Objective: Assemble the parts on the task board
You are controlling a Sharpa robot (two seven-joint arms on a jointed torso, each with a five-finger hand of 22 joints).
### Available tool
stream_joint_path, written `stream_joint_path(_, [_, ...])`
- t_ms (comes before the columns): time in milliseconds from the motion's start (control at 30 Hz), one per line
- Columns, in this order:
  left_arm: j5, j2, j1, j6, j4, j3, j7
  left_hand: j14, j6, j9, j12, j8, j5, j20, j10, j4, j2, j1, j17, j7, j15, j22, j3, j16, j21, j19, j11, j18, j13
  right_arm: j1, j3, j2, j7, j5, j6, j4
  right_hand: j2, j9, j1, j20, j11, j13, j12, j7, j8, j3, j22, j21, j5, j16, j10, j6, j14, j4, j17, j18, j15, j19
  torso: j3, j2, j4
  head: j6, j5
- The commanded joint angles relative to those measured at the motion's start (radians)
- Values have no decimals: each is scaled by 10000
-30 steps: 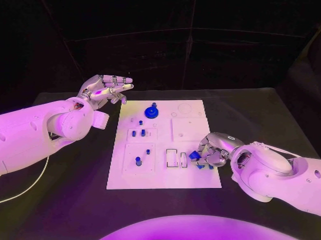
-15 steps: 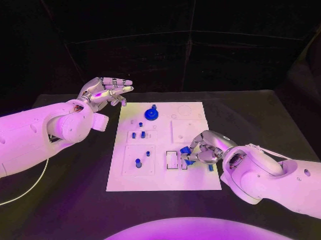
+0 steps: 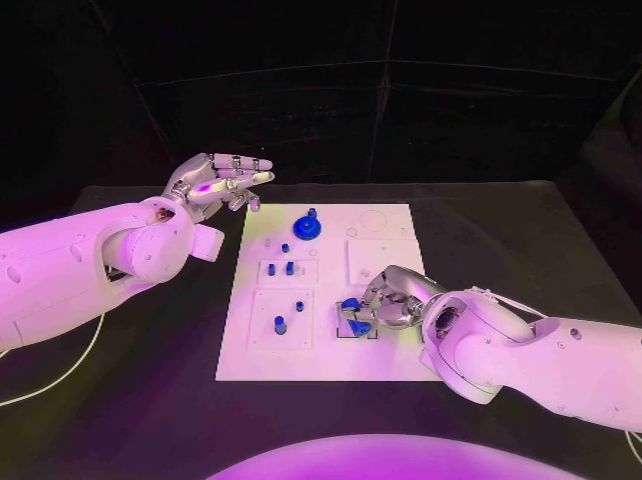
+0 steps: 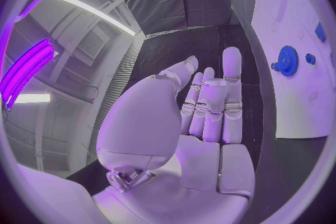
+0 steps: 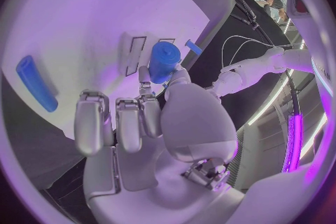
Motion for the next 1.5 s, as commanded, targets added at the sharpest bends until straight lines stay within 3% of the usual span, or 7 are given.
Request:
stream_joint_path(33, [31,11,17,114,24,9,36,9,-82,14,32,41,30,95,-82,4,0,-97,-7,-6,45,-12,-57,45,-41,4,11,66,-4,3,-9,71,-227,61,96,-49,19,14,-121,-72,-93,738,-45,-558,24,-94,17,48,-78,42,232,636,893,-5,1795,-75,-72,-2,10,3,-20,5,39])
stream_joint_path(167, [31,16,17,119,22,9,34,9,-82,14,32,41,30,95,-82,4,0,-97,-7,-6,45,-12,-57,45,-41,4,11,66,-4,3,-8,102,-307,-143,18,-70,36,115,-328,-101,-125,744,-77,-594,80,-251,19,46,-438,42,241,673,894,-4,1802,-75,-99,-1,14,5,-11,0,44])
stream_joint_path(367, [31,18,17,117,11,9,31,9,-82,14,32,41,30,95,-82,4,0,-97,-7,-6,45,-12,-57,45,-41,4,11,66,-4,3,-8,127,-373,-407,-24,-72,24,326,-868,-135,-149,734,-178,-623,165,-644,17,34,-2272,22,239,656,887,6,1773,-75,-126,-2,14,-2,-23,-10,43])
stream_joint_path(533, [31,18,17,121,9,9,30,9,-82,14,32,41,30,95,-82,4,0,-97,-7,-6,45,-12,-57,45,-41,4,11,66,-4,3,-8,119,-394,-600,-131,-41,-472,505,-1641,-122,-120,731,-281,-618,185,-503,30,27,-3440,-6,225,556,879,47,1731,-80,-127,-1,5,0,-16,-9,40])
stream_joint_path(733, [31,4,17,115,10,9,27,9,-82,14,32,41,30,95,-82,4,0,-97,-7,-6,45,-12,-57,45,-41,4,11,66,-4,3,-7,38,-396,-855,-283,45,-1363,668,-2525,-123,-123,741,-376,-591,176,298,20,9,-3492,-27,216,467,875,82,1708,-73,-104,-9,6,-4,-21,-21,39])
stream_joint_path(1233, [31,-11,15,117,1,8,27,3,-115,12,51,50,30,95,-121,-3,-1,-100,-22,-3,44,-15,-61,48,-45,5,13,67,-8,3,-7,-334,32,-1230,-72,498,-1108,867,-303,-122,-127,881,-345,-594,187,881,113,37,-2592,-4,261,438,890,-612,1778,-89,-110,18,12,-2,-23,13,-16])
stream_joint_path(1500, [31,4,15,123,-6,8,13,3,-115,12,51,50,30,95,-121,-3,-1,-100,-22,-3,44,-15,-61,48,-45,5,13,67,-8,4,-7,-181,-72,-1343,123,414,-1027,898,-133,-119,-125,911,-328,-591,199,864,145,50,-2561,8,274,455,895,-671,1804,-96,-107,29,1,6,-2,36,-39])
